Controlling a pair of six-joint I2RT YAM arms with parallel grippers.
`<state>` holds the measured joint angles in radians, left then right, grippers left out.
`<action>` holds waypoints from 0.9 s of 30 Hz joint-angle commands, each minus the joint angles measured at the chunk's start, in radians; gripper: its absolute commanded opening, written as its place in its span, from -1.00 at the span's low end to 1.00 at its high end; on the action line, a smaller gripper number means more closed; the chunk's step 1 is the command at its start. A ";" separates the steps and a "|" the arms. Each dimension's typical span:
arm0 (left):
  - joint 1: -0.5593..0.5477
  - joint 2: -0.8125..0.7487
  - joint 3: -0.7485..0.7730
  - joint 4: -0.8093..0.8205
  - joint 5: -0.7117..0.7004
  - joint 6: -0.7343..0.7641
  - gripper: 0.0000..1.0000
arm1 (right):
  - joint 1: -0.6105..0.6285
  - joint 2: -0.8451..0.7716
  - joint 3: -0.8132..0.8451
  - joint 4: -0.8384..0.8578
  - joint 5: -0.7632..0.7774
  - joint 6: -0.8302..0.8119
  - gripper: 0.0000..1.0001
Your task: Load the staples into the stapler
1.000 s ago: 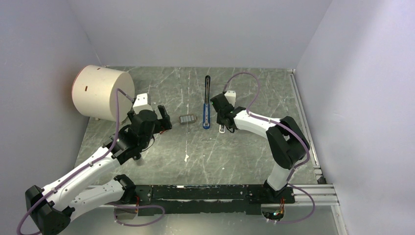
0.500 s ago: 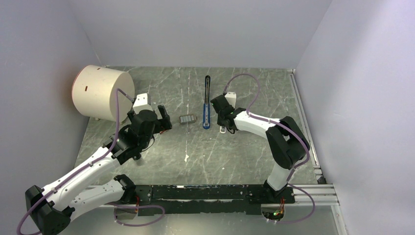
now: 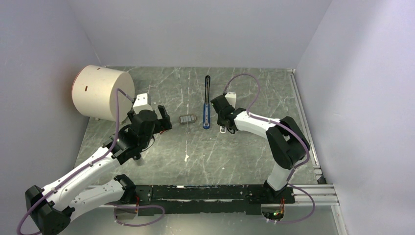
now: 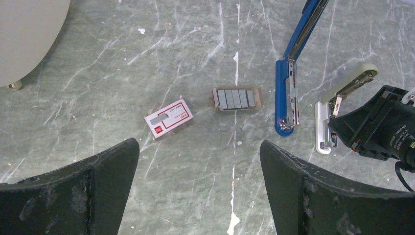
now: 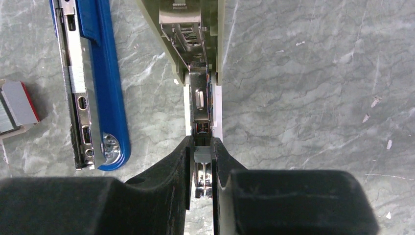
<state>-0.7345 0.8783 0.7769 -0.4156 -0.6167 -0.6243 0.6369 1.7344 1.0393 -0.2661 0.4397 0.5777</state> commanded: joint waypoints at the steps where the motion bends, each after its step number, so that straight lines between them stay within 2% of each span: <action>1: 0.007 0.001 0.015 0.022 0.006 0.005 0.96 | -0.008 -0.031 -0.021 0.020 0.003 -0.009 -0.60; 18: 0.007 0.003 0.015 0.026 0.009 0.005 0.96 | -0.008 -0.076 -0.087 0.027 -0.035 0.007 -0.59; 27: 0.006 -0.002 0.012 0.023 0.008 0.004 0.96 | -0.008 -0.087 -0.056 0.006 -0.023 0.002 -0.39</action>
<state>-0.7345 0.8795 0.7769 -0.4156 -0.6167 -0.6243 0.6357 1.6810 0.9703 -0.2310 0.4034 0.5770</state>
